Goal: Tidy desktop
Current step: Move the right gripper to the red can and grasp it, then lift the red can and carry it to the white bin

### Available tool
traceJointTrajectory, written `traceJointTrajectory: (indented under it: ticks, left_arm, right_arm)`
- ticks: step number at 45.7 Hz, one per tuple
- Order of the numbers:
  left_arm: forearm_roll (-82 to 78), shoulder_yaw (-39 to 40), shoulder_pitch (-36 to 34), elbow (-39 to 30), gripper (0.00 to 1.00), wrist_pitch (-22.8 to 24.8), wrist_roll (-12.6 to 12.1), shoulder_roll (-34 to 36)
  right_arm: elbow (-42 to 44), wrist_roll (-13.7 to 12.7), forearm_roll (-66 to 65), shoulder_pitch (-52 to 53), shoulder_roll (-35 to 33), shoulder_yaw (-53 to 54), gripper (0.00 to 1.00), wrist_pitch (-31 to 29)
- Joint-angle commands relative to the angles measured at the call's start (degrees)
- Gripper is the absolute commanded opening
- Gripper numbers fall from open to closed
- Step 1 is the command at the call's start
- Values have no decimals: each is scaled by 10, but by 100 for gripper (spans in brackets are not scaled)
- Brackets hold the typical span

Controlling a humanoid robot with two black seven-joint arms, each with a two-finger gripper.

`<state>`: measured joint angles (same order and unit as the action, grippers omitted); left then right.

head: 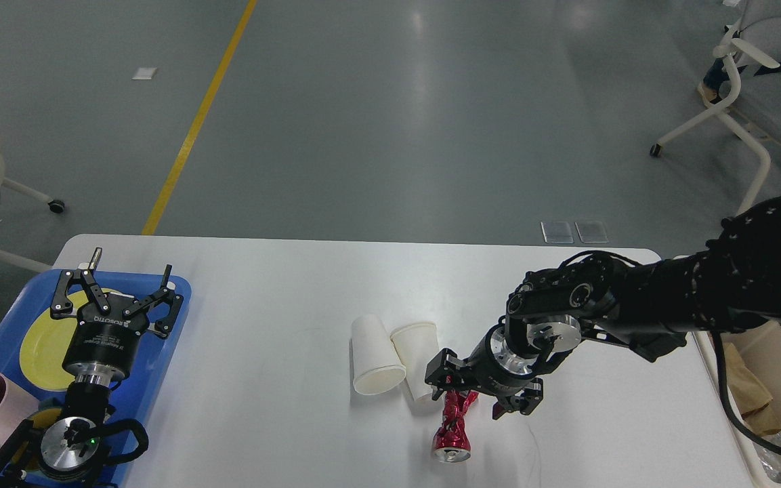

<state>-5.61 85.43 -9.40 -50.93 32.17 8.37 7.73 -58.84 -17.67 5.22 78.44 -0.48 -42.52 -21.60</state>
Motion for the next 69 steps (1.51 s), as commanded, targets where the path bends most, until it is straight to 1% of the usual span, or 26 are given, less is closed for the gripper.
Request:
traceJointTrajectory:
  ticks: [1,4,7,12,16,19,21,24,27,29,30,43,48,54,60,64,65,69]
  left_arm:
    - [1,0,0,0,96,0,0,0]
    - [1,0,0,0,96,0,0,0]
    - [0,0,0,0,96,1,0,0]
    - [1,0,0,0,96,1,0,0]
    - [1,0,0,0,96,1,1,0]
    - [1,0,0,0,96,1,0,0]
    - [1,0,0,0,96,1,0,0]
    - [0,0,0,0,96,1,0,0]
    - [1,0,0,0,96,1,0,0]
    - [1,0,0,0,96,1,1,0]
    - [0,0,0,0,96,1,0,0]
    - [1,0,0,0,96,1,0,0]
    - [0,0,0,0,96,1,1,0]
    - [1,0,0,0,96,1,0,0]
    - [0,0,0,0,96,1,0,0]
    - [0,0,0,0,96,1,1,0]
    - [0,0,0,0,96,1,0,0]
    - [0,0,0,0,96,1,0,0]
  right_arm:
    - [40,1,-3,-38,29,1,100,2]
    - [47,0,-3,-49,35,1,100,7]
    - [49,1,-3,-55,38,2,94,15]
    - [50,1,-5,-65,39,2,89,36]
    - [50,1,-14,-71,40,2,82,44]
    - [56,1,-23,-79,39,2,73,46]
    - [60,1,-23,-84,38,2,64,46]
    - [60,0,-21,-87,38,2,41,46]
    - [58,0,-20,-86,36,2,16,46]
    - [57,0,-19,-86,36,3,1,45]
    - [57,0,-19,-86,36,3,0,45]
    - [52,-1,-2,-80,32,2,0,46]
    - [31,-1,-1,-71,12,2,0,46]
    - [-5,-1,1,-35,-21,-5,0,39]
    - [-80,-1,22,46,-74,-48,0,31]
    - [-140,0,36,128,-94,-107,0,18]
    - [-166,2,42,170,-99,-143,0,8]
    - [-217,8,57,251,-109,-206,0,-16]
